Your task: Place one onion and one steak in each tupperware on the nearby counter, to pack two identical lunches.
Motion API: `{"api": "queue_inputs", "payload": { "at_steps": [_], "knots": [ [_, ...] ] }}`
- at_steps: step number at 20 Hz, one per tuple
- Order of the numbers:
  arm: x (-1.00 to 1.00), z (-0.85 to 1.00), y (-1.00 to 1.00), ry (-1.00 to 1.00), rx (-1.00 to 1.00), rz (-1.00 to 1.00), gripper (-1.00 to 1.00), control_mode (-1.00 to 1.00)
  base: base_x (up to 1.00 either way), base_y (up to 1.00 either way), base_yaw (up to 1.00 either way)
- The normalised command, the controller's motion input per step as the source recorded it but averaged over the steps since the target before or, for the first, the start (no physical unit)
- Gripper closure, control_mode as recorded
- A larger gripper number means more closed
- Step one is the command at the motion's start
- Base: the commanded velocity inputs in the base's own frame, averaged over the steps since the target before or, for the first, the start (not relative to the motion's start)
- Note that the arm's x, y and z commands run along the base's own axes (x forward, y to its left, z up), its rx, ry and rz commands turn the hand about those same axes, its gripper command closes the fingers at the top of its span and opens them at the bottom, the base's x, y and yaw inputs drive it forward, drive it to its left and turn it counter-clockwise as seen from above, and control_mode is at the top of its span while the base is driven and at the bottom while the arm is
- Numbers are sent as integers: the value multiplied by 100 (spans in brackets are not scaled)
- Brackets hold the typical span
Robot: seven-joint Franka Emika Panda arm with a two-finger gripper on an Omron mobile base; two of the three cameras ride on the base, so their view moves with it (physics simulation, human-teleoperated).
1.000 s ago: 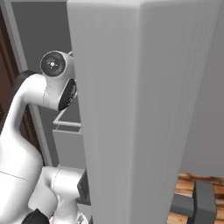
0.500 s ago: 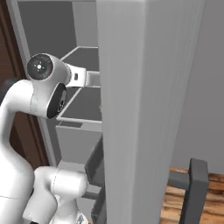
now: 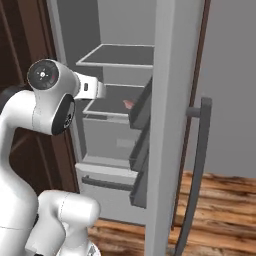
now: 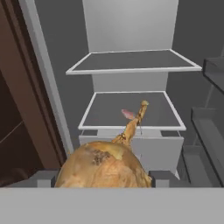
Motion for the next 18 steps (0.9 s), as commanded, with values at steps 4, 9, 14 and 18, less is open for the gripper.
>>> {"api": "queue_inputs", "payload": {
  "at_steps": [4, 9, 14, 18],
  "knots": [
    [0, 0, 0, 0, 0, 0, 100, 100, -87, 0, 1],
    [0, 0, 0, 0, 0, 0, 100, 100, -89, 0, 1],
    [0, 0, 0, 0, 0, 0, 100, 100, -79, 0, 8],
    [0, 0, 0, 0, 0, 0, 100, 100, -85, -14, 13]
  ]
}}
